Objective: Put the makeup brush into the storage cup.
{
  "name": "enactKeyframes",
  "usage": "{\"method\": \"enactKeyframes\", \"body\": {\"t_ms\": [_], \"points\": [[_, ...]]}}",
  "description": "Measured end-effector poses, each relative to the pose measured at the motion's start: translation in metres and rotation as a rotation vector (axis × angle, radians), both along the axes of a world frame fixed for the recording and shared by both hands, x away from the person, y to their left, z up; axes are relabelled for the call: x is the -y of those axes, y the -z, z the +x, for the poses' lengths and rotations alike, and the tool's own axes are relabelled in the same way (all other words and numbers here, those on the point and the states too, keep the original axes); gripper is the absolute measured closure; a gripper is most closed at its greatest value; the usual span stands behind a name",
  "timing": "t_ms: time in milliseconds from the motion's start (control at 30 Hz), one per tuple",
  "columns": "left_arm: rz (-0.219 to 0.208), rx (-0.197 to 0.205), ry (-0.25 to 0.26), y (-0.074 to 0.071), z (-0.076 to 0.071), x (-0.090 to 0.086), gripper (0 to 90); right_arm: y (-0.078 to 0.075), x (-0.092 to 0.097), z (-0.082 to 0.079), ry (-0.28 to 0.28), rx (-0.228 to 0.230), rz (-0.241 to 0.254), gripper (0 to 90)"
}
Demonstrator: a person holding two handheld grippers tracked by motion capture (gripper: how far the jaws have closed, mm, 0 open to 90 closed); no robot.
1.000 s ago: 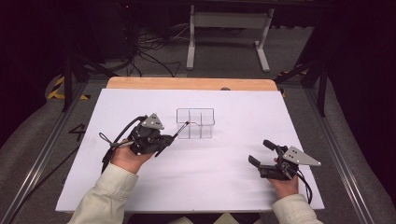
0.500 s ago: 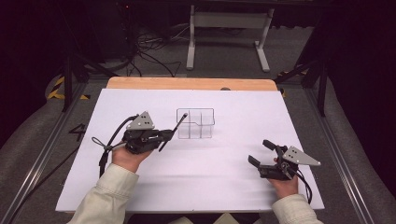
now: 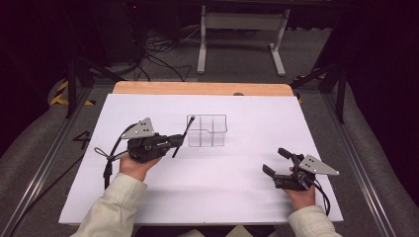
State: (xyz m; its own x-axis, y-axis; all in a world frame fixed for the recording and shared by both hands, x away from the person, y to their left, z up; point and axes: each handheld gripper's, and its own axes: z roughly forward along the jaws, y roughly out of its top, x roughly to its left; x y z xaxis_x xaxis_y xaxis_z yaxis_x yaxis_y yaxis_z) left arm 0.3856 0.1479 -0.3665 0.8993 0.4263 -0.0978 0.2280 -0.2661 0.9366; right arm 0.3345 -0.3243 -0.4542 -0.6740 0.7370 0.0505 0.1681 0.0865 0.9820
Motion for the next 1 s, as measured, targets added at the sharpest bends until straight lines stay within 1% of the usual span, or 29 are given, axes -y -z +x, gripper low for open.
{"method": "enactKeyframes", "body": {"t_ms": [33,67,100,133,167,233,267,433,467,600,633,667,833,900,1000], "points": [[-0.009,0.011,-0.007,0.000,0.000,-0.001,83.0,0.000,0.000,0.000,0.000,0.000,0.000,9.5],[-0.008,0.023,-0.020,0.001,0.000,-0.002,83.0,0.000,0.000,0.000,0.001,0.000,0.000,9.5],[-0.015,0.025,-0.030,0.001,-0.001,-0.002,83.0,0.000,0.000,0.000,0.001,0.000,0.000,9.5],[-0.028,0.035,-0.035,0.001,-0.001,-0.003,83.0,0.000,0.000,0.000,0.001,0.000,0.000,9.4],[-0.043,0.032,-0.039,0.002,-0.001,-0.004,83.0,0.000,0.000,0.000,0.002,0.000,0.000,9.4],[-0.057,0.031,-0.029,0.002,0.000,-0.005,83.0,0.000,0.000,0.000,0.002,0.000,0.000,9.4],[-0.071,0.031,-0.027,0.002,0.000,-0.005,83.0,0.000,0.000,0.000,0.002,0.000,0.000,9.4],[-0.121,0.042,-0.003,0.006,0.001,-0.006,83.0,0.000,0.000,0.000,0.005,0.000,0.000,9.4],[-0.144,0.047,0.010,0.008,0.002,-0.006,83.0,0.000,0.000,0.000,0.005,0.000,0.000,9.3],[-0.166,0.068,0.022,0.011,0.003,-0.006,83.0,0.000,0.000,0.000,0.005,0.000,0.000,9.3],[-0.166,0.068,0.022,0.011,0.003,-0.006,83.0,0.000,0.000,0.000,0.005,0.000,0.000,9.3],[-0.174,0.079,0.026,0.012,0.003,-0.005,83.0,0.000,0.000,0.000,0.005,0.000,0.001,9.3],[-0.197,0.075,0.030,0.016,0.006,-0.004,83.0,0.000,0.000,0.000,0.005,-0.001,0.002,9.2],[-0.184,0.076,0.024,0.016,0.007,-0.002,83.0,0.000,0.000,0.000,0.004,0.000,0.003,9.3],[-0.186,0.081,0.021,0.017,0.009,0.002,83.0,0.000,0.000,0.000,0.004,0.001,0.003,9.3]]}}
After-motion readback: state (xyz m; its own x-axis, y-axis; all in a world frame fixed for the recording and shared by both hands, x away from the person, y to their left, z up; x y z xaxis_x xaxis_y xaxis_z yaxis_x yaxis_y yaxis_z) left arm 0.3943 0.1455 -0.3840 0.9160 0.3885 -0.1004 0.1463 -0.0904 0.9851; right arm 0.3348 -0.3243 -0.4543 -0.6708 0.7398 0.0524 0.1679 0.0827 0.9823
